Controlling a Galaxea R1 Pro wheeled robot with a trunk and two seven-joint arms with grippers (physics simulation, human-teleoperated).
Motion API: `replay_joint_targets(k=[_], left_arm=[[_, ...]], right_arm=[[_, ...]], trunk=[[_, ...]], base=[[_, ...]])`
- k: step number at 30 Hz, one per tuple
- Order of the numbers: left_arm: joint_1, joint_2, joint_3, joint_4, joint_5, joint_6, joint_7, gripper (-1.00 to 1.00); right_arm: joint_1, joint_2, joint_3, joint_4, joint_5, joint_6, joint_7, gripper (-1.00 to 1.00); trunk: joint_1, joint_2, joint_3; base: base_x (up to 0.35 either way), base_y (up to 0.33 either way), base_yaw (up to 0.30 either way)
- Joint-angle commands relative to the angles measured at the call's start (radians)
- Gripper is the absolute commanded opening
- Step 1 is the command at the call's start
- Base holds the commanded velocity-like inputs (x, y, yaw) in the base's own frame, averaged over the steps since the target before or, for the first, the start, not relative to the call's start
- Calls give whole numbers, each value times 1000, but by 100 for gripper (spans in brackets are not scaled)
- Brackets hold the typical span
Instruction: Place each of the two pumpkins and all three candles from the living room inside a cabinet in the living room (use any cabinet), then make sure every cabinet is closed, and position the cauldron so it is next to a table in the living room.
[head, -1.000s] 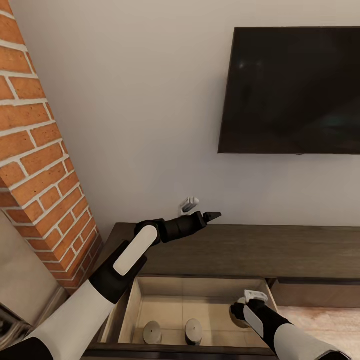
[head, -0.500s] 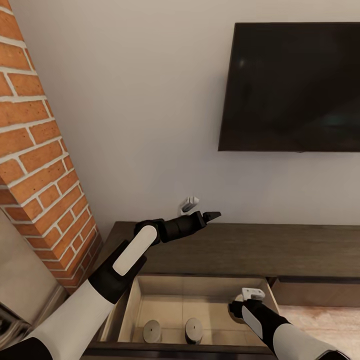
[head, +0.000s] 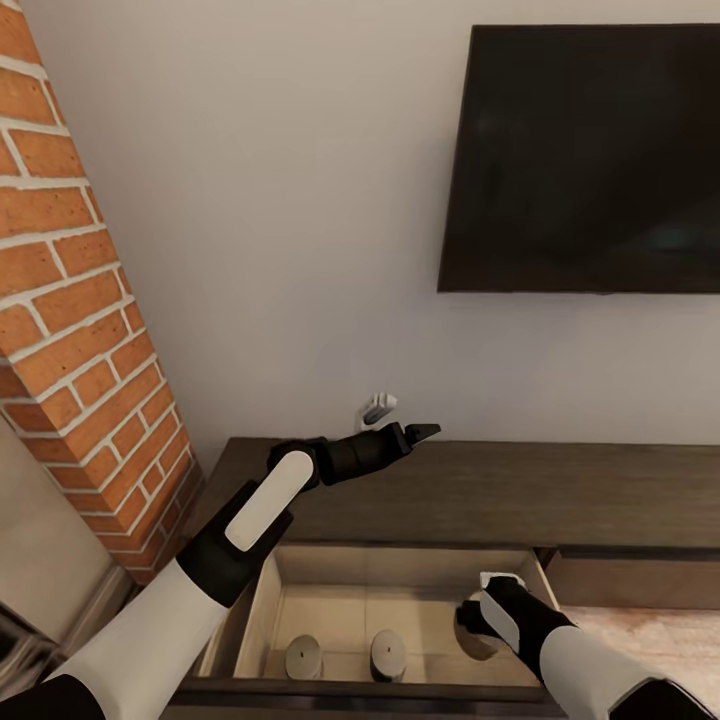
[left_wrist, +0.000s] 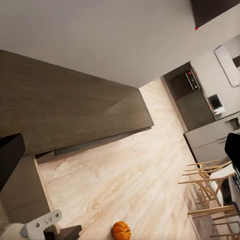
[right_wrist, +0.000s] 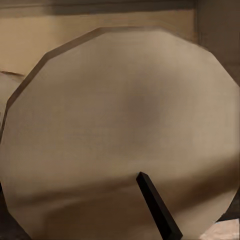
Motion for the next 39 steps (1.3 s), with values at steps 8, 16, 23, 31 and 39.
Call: replay_joint_targets(k=[8,16,23,31,39], left_arm=[[0,-2,0,1,0,0,0,100],[0,-4,-1,2,-11,0,0,100],[0,-17,2,3,-210,-2,-9,100],[0,-17,2,3,-214,-2,-9,100],[0,-10,6,2,-209,8,-251,100]], right_arm=[[-9,-2,-1,-45,-1,-3,3,-100],[-9,-3,-1,-46,-1,-7,4,-100],[-9,-3,-1,-60,-1,-8,4,-100],[-9,-3,-1,-60,-1,-8,4,-100],[-9,-1,-1,-60,-1,-8,4,-100]], trunk=[[31,-56,-26],[61,-112,-62],[88,-161,-95],[119,-217,-132],[150,-273,-170]], base=[[0,0,0],[0,0,0],[0,0,0],[0,0,0],[0,0,0]])
